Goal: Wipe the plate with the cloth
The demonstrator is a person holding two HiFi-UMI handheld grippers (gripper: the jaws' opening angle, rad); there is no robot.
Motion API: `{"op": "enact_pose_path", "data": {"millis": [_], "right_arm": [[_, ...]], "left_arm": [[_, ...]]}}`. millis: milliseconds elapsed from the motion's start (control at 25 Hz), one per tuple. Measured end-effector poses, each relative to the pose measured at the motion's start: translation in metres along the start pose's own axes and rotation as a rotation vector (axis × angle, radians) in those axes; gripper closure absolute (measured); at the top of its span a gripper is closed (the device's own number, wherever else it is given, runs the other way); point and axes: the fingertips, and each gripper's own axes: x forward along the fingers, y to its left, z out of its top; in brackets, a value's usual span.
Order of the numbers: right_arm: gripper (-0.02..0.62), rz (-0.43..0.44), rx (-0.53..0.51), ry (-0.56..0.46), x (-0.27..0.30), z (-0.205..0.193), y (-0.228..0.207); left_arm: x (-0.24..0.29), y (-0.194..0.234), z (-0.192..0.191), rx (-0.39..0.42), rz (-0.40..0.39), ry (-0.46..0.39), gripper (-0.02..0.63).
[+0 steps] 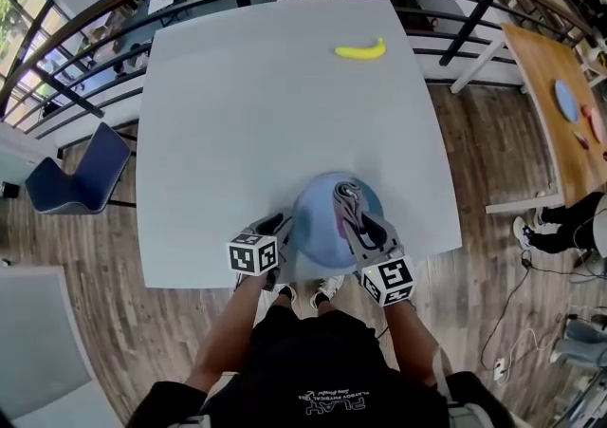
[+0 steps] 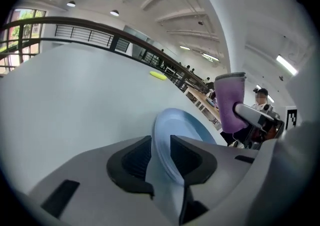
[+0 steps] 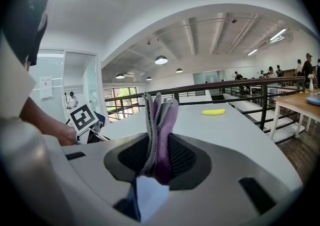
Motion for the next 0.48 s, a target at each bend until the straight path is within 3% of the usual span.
{"op": "enact_pose_path", "data": {"millis": [240, 480], "right_arm": [[0.479, 0.004, 0.006, 0.002, 0.002, 0.0, 0.002], [0.479, -0.001, -0.004, 0.003, -0.001, -0.001, 0.0]], "left_arm": [[0.007, 0.005, -0.016, -0.164, -0.048, 0.035, 0.471], [0.019, 0.0, -0.032, -0.214, -0.071, 0.092, 0.471]]}}
